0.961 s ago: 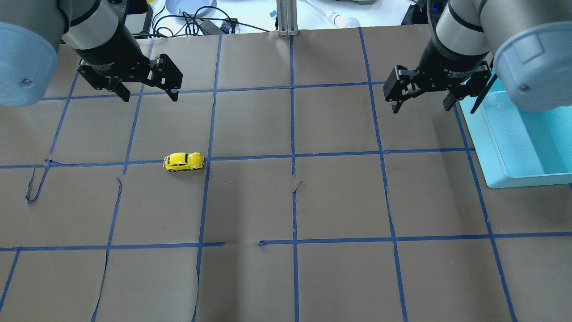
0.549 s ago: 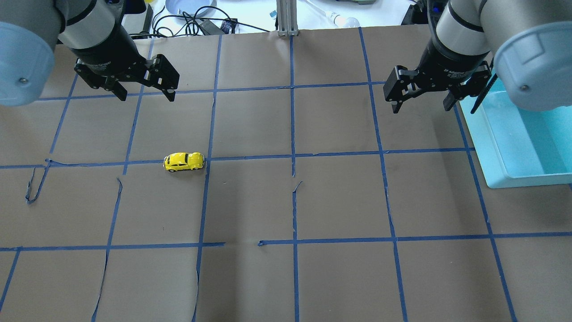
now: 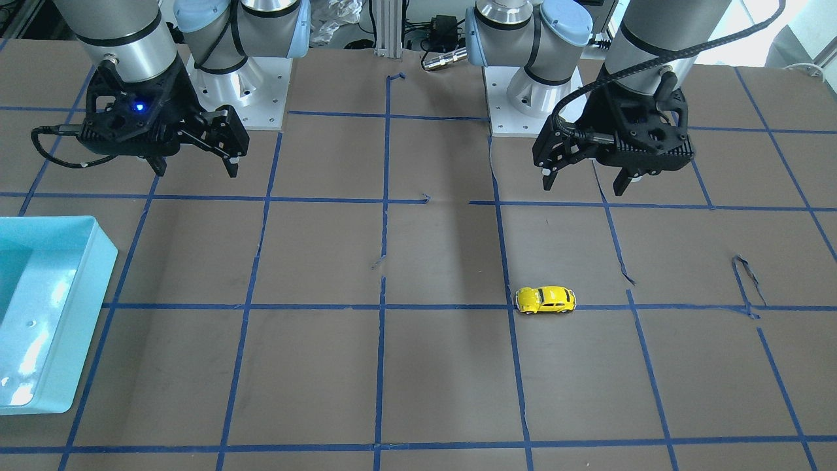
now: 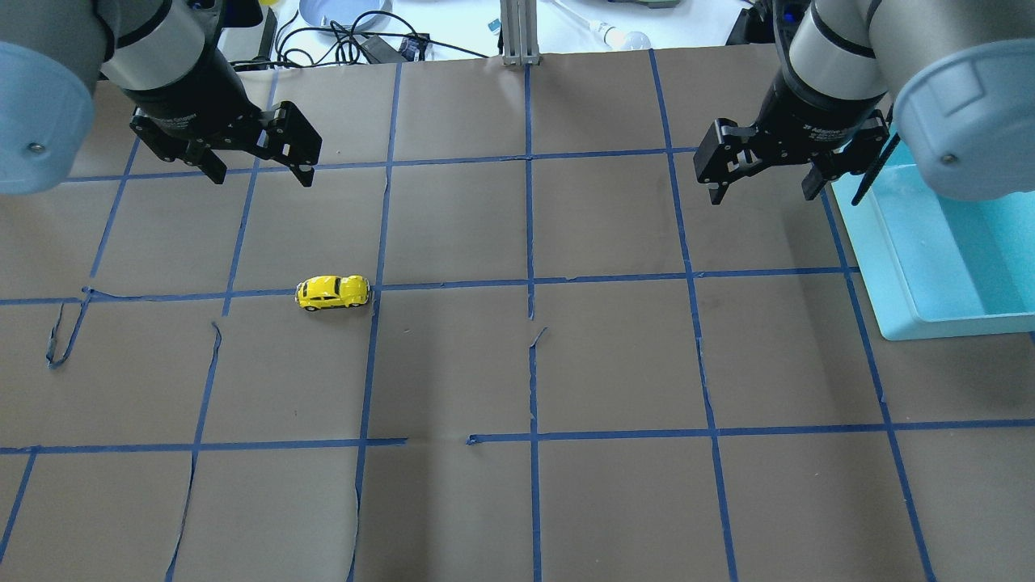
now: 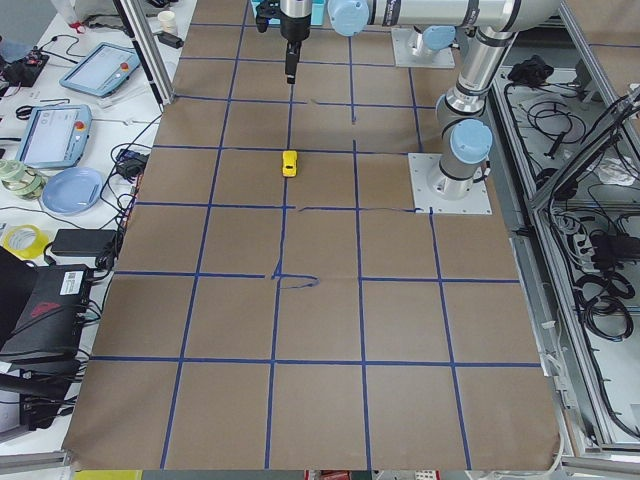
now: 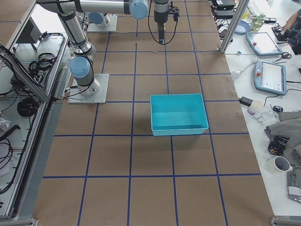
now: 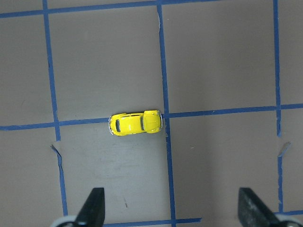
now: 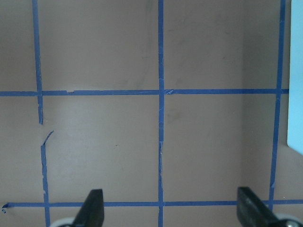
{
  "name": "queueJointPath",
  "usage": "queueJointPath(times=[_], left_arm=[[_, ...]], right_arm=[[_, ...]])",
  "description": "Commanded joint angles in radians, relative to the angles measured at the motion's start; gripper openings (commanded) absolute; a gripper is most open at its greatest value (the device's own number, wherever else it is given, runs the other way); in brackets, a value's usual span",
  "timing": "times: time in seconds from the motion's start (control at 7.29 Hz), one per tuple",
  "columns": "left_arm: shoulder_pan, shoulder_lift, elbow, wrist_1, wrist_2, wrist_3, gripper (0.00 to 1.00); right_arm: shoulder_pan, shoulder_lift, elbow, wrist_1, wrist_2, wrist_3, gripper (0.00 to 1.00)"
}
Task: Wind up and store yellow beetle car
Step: 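Lower the left gripper down onto the yellow beetle toy car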
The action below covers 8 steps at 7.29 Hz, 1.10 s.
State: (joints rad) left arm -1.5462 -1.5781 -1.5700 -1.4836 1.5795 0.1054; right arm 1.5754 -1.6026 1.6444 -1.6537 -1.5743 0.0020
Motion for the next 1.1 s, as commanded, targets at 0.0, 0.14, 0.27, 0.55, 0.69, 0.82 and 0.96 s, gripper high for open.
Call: queueJointPath(times=[0.0,0.14,0.27,0.55,0.69,0.82,0.96], left_arm=[[0.0,0.001,0.002,-0.001,0.002,0.007,1.0],[0.001,-0.003,-0.002,-0.001,0.013,0.045,1.0],[0.003,0.001,-0.013,0.0,0.025,0.227,1.0],[0.003,-0.012,-0.019,-0.003,0.03,0.531,1.0],[0.003,-0.025,-0.06,-0.007,0.028,0.729,1.0],[0.005,-0.029,-0.141,0.021,0.028,0.892,1.0],[0.005,-0.046,-0.213,0.149,0.03,1.03,1.0]], right_arm=[[0.0,0.001,0.0,-0.003,0.0,0.001,1.0],[0.0,0.001,0.0,-0.001,0.0,0.0,1.0],[0.0,0.0,0.0,0.0,0.0,0.0,1.0],[0.003,0.0,0.0,0.0,0.0,0.006,1.0],[0.002,0.001,0.0,0.0,0.0,0.006,1.0],[0.0,0.0,0.0,0.009,-0.001,0.004,1.0],[0.003,0.001,0.0,0.002,0.0,0.007,1.0]])
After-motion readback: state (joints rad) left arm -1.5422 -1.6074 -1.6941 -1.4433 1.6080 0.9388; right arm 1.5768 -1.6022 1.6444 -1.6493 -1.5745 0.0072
